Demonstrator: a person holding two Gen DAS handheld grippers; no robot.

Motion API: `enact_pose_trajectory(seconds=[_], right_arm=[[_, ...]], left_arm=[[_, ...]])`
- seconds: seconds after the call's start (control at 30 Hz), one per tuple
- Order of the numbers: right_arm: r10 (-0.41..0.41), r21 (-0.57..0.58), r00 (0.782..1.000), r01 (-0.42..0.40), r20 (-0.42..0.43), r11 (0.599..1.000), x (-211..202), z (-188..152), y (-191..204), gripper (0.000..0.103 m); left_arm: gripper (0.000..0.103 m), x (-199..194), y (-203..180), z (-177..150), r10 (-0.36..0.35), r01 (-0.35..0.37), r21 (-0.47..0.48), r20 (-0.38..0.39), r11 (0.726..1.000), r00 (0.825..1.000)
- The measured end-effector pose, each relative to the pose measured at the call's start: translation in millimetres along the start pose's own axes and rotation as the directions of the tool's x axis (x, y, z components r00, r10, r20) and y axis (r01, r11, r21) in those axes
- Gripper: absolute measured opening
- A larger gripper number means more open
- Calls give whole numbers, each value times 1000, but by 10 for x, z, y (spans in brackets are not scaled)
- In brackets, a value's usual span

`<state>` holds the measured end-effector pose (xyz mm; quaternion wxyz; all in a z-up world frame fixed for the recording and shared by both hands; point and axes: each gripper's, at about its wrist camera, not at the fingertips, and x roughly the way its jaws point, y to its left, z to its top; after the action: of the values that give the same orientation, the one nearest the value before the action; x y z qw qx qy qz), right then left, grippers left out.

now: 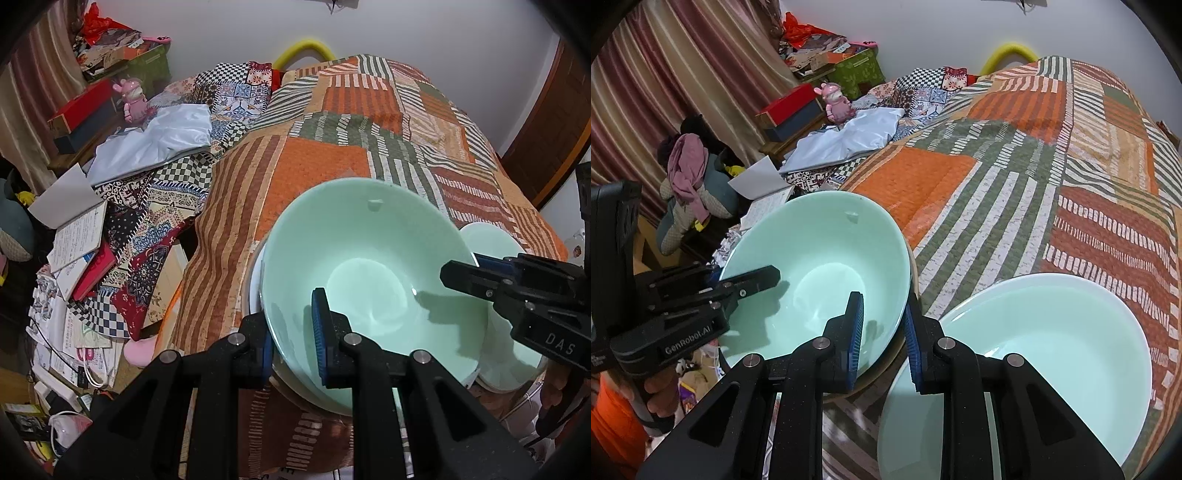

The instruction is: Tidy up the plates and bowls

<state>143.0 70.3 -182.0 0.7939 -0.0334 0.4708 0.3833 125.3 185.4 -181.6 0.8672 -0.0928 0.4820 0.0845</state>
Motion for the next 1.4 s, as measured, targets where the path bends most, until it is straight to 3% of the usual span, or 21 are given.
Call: enact_pose_trajectory(seconds=[0.33,0.4,0.47,0.57,0.8,0.87,1.4], right_arm=[[9,3,1000,-9,0,1000,3,-28,-34,20],[14,-3,1000,-14,5,1000,-24,-28,-21,20],[1,-18,1000,0,18,1000,-57,-23,-2,20],[-28,-53,999,30,42,998,-118,-25,49,20],[-47,-81,998,51,49,995,-139,-19,79,24],[-51,-76,998,54,35,996,-96,-35,59,28],[-23,-43,999,22,-40,999,157,-98,46,30]], left_arm=[[20,-123,-6,72,35,-36,12,22,999,999],[25,-227,4,76,45,-46,19,71,999,996],[42,-363,3,70,24,-27,29,113,999,993],[44,-454,-2,57,42,-48,33,142,998,989],[44,-317,113,-58,40,-40,-8,80,999,996],[44,-250,152,-110,23,-22,-29,54,999,998],[48,187,208,-286,-101,93,-130,-55,987,993]])
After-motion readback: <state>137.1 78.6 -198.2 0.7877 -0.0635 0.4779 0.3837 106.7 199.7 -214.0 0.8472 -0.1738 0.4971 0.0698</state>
